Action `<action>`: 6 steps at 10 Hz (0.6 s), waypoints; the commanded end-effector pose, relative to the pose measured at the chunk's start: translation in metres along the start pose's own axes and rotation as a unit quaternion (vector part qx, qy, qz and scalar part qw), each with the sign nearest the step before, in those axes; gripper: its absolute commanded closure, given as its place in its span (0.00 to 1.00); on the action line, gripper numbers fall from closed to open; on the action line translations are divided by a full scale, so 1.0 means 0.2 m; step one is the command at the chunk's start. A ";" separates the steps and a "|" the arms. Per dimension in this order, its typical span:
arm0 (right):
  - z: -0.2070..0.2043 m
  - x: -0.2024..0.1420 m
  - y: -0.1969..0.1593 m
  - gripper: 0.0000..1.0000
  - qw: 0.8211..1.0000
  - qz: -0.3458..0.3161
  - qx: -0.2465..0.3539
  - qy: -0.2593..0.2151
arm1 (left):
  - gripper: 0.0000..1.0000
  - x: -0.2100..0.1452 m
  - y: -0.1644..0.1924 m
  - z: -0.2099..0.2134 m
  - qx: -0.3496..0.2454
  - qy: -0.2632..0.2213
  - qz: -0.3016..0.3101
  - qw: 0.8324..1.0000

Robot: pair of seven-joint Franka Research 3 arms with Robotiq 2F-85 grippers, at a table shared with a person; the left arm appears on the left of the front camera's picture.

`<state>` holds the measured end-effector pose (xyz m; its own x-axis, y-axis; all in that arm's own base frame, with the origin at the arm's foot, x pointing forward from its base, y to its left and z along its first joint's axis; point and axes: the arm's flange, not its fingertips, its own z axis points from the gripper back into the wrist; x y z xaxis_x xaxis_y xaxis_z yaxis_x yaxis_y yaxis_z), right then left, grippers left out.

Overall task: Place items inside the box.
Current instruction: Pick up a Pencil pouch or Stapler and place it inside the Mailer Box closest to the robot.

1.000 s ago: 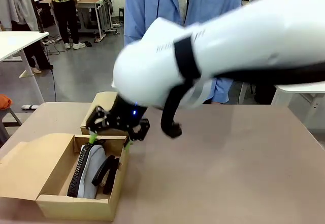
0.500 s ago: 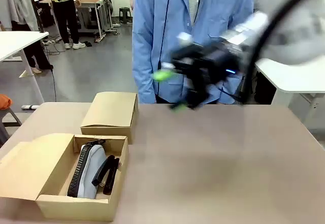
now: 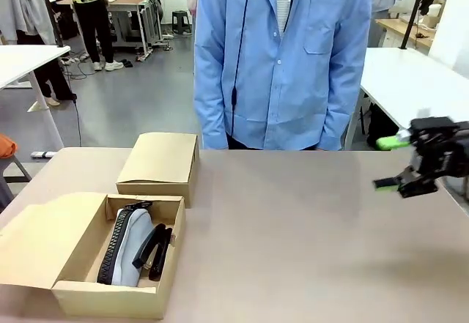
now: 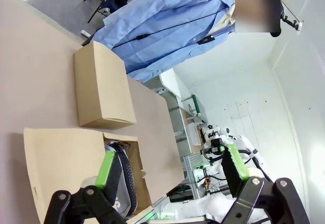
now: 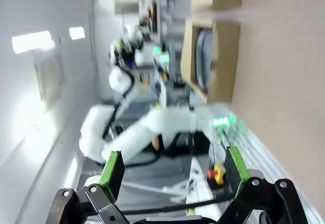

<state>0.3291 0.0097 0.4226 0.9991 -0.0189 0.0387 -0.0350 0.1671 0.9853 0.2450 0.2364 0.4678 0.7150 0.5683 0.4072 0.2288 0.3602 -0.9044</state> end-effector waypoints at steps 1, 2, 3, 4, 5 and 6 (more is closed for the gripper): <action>-0.15 -0.34 -0.17 0.00 0.994 0.019 -0.019 -0.110 | 0.00 0.00 -0.01 -0.01 -0.011 -0.005 -0.008 1.000; -0.30 -0.31 -0.23 0.00 0.986 -0.036 -0.096 -0.135 | 0.00 0.00 -0.01 -0.01 -0.011 -0.005 -0.008 1.000; 0.11 0.04 -0.03 0.00 0.998 0.004 -0.001 -0.056 | 0.00 0.00 -0.01 -0.01 -0.011 -0.005 -0.008 1.000; 0.11 0.04 -0.03 0.00 0.998 0.004 -0.001 -0.056 | 0.00 0.00 -0.01 -0.01 -0.011 -0.005 -0.008 1.000; 0.11 0.04 -0.03 0.00 0.998 0.004 -0.001 -0.056 | 0.00 0.00 -0.01 -0.01 -0.011 -0.005 -0.008 1.000; 0.11 0.04 -0.03 0.00 0.998 0.004 -0.001 -0.056 | 0.00 0.00 -0.01 -0.01 -0.011 -0.005 -0.008 1.000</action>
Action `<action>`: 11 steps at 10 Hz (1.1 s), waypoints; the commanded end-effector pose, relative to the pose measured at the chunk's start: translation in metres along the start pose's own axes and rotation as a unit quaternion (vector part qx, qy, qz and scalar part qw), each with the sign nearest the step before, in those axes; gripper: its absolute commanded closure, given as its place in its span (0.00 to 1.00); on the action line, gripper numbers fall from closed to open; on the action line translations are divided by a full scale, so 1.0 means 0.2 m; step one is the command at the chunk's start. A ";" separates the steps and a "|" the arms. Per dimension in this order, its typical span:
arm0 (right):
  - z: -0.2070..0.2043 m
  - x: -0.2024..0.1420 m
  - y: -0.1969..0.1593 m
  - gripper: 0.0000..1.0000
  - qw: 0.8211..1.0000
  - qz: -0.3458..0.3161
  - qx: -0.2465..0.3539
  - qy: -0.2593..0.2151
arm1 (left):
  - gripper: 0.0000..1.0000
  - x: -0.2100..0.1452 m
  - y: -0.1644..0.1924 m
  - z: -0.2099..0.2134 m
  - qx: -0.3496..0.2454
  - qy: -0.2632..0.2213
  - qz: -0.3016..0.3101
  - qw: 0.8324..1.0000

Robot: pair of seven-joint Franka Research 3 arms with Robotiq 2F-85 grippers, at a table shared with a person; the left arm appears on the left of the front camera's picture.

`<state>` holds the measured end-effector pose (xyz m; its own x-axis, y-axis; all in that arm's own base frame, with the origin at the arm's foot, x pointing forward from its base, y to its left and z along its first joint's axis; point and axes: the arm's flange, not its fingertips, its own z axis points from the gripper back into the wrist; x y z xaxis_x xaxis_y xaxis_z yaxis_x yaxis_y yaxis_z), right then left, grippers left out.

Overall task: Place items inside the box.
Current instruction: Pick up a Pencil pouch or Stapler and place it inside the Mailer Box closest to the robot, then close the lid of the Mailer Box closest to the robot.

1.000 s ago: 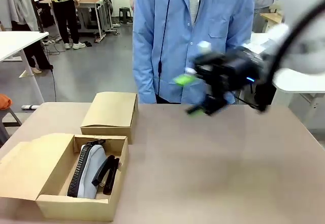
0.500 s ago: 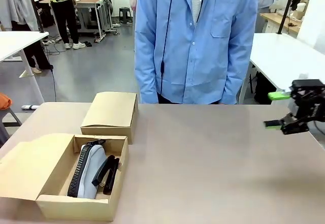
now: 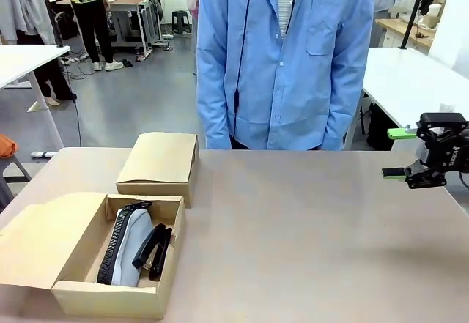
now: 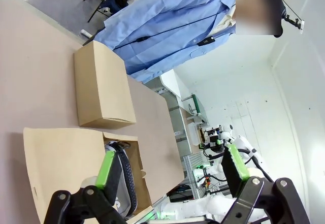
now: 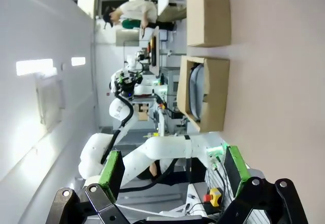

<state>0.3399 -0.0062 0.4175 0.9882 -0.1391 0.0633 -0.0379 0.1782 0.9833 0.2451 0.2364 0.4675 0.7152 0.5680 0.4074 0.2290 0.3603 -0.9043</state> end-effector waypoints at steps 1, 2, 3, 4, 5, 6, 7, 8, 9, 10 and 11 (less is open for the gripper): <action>0.03 -0.01 0.01 0.00 1.000 0.002 0.005 0.005 | 0.00 0.00 -0.01 0.00 -0.011 -0.006 -0.008 1.000; 0.03 -0.01 0.01 0.00 1.000 0.002 0.005 0.005 | 0.00 0.00 -0.01 0.00 -0.011 -0.006 -0.008 1.000; 0.03 -0.01 0.01 0.00 1.000 0.002 0.005 0.005 | 0.00 0.00 -0.01 0.00 -0.011 -0.006 -0.008 1.000; 0.03 -0.01 0.01 0.00 1.000 0.002 0.005 0.005 | 0.00 0.00 -0.01 0.00 -0.011 -0.006 -0.008 1.000; 0.03 -0.01 0.01 0.00 1.000 0.002 0.005 0.005 | 0.00 0.00 -0.01 0.00 -0.011 -0.006 -0.008 1.000; 0.03 -0.01 0.01 0.00 1.000 0.002 0.005 0.005 | 0.00 0.00 -0.01 0.00 -0.011 -0.006 -0.008 1.000; 0.03 -0.01 0.01 0.00 1.000 0.002 0.005 0.005 | 0.00 0.00 -0.01 0.00 -0.011 -0.006 -0.008 1.000; 0.03 -0.01 0.01 0.00 1.000 0.002 0.005 0.005 | 0.00 0.00 -0.01 0.00 -0.011 -0.006 -0.008 1.000; 0.03 -0.01 0.01 0.00 1.000 0.002 0.005 0.005 | 0.00 0.00 0.00 0.00 0.000 0.000 0.000 1.000; 0.03 -0.01 0.01 0.00 1.000 0.002 0.005 0.005 | 0.00 -0.03 -0.09 -0.07 -0.021 -0.037 -0.196 0.980; 0.03 -0.01 0.01 0.00 1.000 0.002 0.005 0.005 | 0.00 -0.08 -0.12 -0.12 -0.051 -0.002 -0.341 0.939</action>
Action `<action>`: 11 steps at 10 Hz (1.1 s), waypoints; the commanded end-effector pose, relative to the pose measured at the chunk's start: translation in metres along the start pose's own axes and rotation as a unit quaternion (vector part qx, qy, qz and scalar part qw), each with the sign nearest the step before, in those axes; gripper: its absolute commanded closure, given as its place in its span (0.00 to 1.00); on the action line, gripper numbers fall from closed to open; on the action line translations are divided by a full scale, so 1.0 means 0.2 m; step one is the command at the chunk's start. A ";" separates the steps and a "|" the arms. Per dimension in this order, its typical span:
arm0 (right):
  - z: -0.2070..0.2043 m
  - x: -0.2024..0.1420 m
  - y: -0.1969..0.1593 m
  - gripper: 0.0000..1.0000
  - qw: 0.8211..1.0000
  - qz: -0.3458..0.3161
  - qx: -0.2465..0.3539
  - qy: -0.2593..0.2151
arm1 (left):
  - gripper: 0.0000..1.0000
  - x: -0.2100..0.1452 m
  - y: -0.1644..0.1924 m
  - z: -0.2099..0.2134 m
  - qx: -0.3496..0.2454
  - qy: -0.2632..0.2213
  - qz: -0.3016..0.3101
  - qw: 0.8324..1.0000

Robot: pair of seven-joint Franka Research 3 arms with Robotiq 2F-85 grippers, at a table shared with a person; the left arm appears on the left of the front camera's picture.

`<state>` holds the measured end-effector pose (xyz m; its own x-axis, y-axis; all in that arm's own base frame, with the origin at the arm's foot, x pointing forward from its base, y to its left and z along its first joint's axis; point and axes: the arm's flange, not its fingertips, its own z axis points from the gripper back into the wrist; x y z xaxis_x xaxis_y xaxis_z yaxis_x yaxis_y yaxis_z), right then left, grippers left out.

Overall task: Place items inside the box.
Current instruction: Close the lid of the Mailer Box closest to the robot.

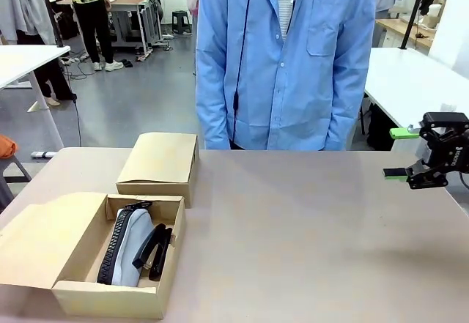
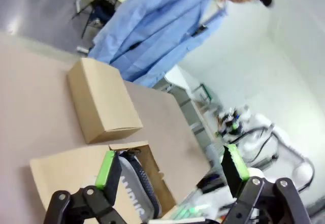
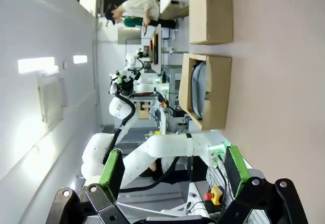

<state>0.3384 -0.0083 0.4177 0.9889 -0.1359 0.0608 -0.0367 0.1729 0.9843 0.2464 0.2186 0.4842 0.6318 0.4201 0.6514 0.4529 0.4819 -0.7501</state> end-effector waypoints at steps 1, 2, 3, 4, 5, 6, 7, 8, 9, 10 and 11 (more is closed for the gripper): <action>0.02 -0.01 0.01 0.00 1.000 0.003 0.002 0.004 | 0.00 -0.13 -0.04 -0.10 -0.026 0.030 -0.303 0.952; 0.02 -0.01 0.01 0.00 1.000 0.003 0.002 0.004 | 0.00 -0.21 -0.03 -0.12 -0.065 0.106 -0.338 0.933; 0.02 -0.01 0.01 0.00 1.000 0.003 0.002 0.004 | 0.00 -0.29 -0.01 -0.14 -0.086 0.194 -0.355 0.910; 0.02 -0.01 0.01 0.00 1.000 0.003 0.002 0.004 | 0.00 -0.37 0.01 -0.17 -0.070 0.252 -0.375 0.889; 0.02 -0.01 0.01 0.00 1.000 0.003 0.002 0.004 | 0.00 -0.41 0.01 -0.18 -0.079 0.296 -0.359 0.882; 0.02 -0.01 0.01 0.00 1.000 0.003 0.002 0.004 | 0.00 -0.36 0.00 -0.22 0.007 0.265 -0.251 0.931; 0.02 -0.01 0.01 0.00 1.000 0.003 0.002 0.004 | 0.00 -0.27 -0.01 -0.16 -0.071 0.259 -0.303 0.914; 0.02 -0.01 0.01 0.00 1.000 0.003 0.002 0.004 | 0.00 -0.27 -0.01 -0.16 -0.071 0.259 -0.303 0.914; 0.02 -0.01 0.01 0.00 1.000 0.003 0.002 0.004 | 0.00 -0.27 -0.01 -0.16 -0.071 0.259 -0.303 0.914; 0.02 -0.01 0.01 0.00 1.000 0.003 0.002 0.004 | 0.00 -0.27 0.02 -0.17 -0.056 0.280 -0.303 0.909; 0.02 -0.01 0.01 0.00 1.000 0.003 0.002 0.004 | 0.00 -0.19 0.11 -0.19 -0.229 0.320 -0.392 0.832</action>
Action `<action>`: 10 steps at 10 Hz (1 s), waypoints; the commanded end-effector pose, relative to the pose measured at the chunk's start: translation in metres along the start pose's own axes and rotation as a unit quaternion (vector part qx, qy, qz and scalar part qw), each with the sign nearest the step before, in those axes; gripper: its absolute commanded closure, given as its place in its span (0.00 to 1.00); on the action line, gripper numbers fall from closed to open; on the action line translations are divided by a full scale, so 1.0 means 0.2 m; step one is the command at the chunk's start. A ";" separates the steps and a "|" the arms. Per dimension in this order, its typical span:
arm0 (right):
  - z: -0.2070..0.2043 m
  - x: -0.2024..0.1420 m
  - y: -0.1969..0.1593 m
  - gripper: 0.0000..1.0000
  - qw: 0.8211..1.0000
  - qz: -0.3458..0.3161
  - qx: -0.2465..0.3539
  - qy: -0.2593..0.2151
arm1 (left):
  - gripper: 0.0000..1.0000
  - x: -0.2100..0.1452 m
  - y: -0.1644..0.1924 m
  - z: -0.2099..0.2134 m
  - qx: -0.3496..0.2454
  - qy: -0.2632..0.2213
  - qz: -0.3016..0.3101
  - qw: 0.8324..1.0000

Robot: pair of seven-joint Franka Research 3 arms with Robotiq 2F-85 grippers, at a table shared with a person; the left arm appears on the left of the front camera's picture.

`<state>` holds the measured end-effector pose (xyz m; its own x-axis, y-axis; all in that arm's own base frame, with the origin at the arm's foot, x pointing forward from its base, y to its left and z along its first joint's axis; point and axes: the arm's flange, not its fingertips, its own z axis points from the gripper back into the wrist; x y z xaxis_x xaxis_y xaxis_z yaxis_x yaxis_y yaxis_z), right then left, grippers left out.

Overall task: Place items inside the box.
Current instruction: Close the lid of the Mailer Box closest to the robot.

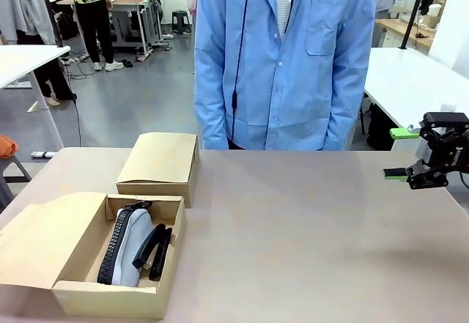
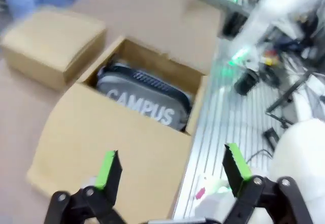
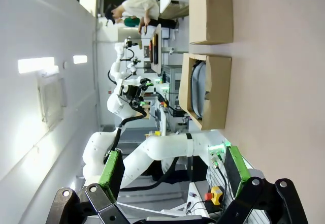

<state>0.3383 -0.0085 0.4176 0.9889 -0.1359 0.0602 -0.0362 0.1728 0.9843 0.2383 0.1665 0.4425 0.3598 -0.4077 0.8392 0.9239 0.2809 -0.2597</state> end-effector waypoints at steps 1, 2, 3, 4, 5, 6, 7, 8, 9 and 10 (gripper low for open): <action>0.02 -0.01 0.01 0.00 1.000 0.003 0.002 0.004 | 0.00 -0.04 0.23 0.12 -0.166 0.024 -0.156 0.973; 0.02 -0.01 0.01 0.00 1.000 0.003 0.002 0.004 | 0.00 -0.07 0.33 0.16 -0.122 0.023 -0.209 0.970; 0.02 -0.01 0.01 0.00 1.000 0.003 0.002 0.004 | 0.00 -0.08 0.37 0.16 -0.114 0.017 -0.234 0.965; 0.02 -0.01 0.01 0.00 1.000 0.003 0.002 0.004 | 0.00 -0.07 0.39 0.15 -0.108 -0.006 -0.258 0.960; 0.02 -0.01 0.01 0.00 1.000 0.003 0.002 0.004 | 0.00 -0.03 0.41 0.15 -0.090 -0.044 -0.237 0.966; 0.02 -0.01 0.01 0.00 1.000 0.003 0.002 0.004 | 0.00 -0.03 0.37 0.08 -0.112 0.038 -0.230 0.966; 0.02 -0.01 0.01 0.00 1.000 0.003 0.002 0.004 | 0.00 -0.03 0.37 0.08 -0.112 0.038 -0.230 0.966; 0.02 -0.01 0.01 0.00 1.000 0.003 0.002 0.004 | 0.00 -0.03 0.37 0.08 -0.112 0.038 -0.230 0.966; 0.02 -0.01 0.01 0.00 1.000 0.003 0.002 0.004 | 0.00 -0.05 0.42 0.11 -0.104 0.019 -0.240 0.965; 0.02 -0.01 0.01 0.00 1.000 0.003 0.002 0.004 | 0.00 -0.10 0.53 0.11 -0.077 -0.011 -0.227 0.971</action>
<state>0.3382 -0.0086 0.4176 0.9889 -0.1359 0.0603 -0.0364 0.1725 0.9843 0.3134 0.2136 0.4188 -0.0988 -0.4801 0.8716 0.9925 -0.1111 0.0513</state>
